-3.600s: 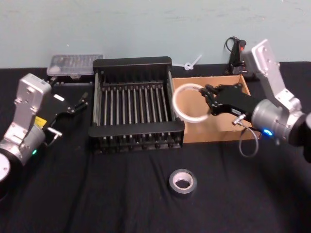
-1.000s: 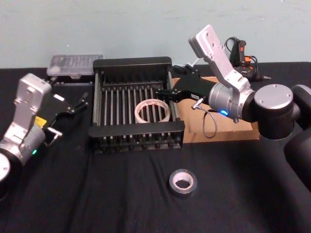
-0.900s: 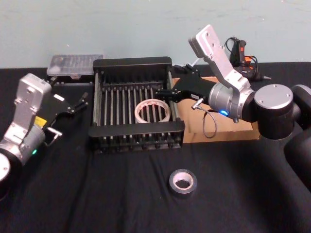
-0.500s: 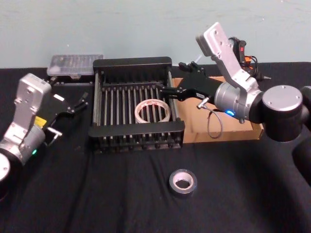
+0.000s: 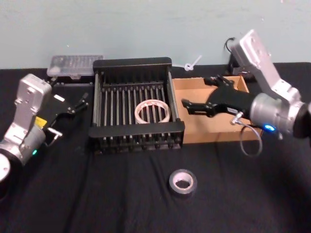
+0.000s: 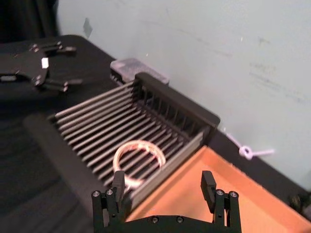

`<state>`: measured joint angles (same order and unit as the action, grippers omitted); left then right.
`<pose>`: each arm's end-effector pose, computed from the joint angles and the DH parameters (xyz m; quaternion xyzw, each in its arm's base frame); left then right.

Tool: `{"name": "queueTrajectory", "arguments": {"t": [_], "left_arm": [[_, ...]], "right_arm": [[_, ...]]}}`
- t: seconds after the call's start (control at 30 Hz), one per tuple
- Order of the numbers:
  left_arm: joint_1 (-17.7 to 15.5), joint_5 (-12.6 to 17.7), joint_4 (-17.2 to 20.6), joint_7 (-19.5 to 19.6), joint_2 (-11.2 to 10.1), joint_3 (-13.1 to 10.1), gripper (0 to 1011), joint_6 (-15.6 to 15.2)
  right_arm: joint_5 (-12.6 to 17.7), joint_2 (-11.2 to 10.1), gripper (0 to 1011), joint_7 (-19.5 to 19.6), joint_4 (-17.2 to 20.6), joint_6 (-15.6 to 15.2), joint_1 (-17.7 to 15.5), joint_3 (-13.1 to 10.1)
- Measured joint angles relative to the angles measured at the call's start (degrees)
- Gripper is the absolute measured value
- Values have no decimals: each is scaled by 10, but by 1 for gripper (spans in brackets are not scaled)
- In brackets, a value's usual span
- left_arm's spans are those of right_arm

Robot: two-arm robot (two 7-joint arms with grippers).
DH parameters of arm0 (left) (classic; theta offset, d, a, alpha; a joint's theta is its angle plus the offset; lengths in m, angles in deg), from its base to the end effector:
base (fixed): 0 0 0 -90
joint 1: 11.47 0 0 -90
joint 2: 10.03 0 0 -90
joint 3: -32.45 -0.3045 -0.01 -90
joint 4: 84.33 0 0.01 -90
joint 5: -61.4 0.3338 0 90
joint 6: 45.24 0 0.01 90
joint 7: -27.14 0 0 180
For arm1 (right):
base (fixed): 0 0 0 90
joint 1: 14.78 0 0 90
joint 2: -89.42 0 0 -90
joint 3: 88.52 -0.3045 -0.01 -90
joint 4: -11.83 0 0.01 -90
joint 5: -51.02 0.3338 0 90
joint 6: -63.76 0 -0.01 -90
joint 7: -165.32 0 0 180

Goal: Pick up the white tape and place it into the black box , Pick up the silver tape and place it into the brown box.

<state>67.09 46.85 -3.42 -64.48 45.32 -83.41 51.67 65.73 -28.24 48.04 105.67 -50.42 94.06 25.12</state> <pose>0.3841 0.0843 -0.3186 0.1414 -0.1326 0.5799 0.7913 0.4116 -0.0109 -0.2060 -0.1918 -0.0131 -0.3760 0.9065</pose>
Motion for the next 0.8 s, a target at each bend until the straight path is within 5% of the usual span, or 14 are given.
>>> {"name": "queueTrajectory", "arguments": {"t": [0.37,0.8], "left_arm": [[0,0,0,0,0,0,1001,0],[0,0,0,0,0,0,1001,0]], "right_arm": [[35,-68,1000,-16,73,-42,-71,-4],[51,-91,1000,-30,81,-53,-90,33]]}}
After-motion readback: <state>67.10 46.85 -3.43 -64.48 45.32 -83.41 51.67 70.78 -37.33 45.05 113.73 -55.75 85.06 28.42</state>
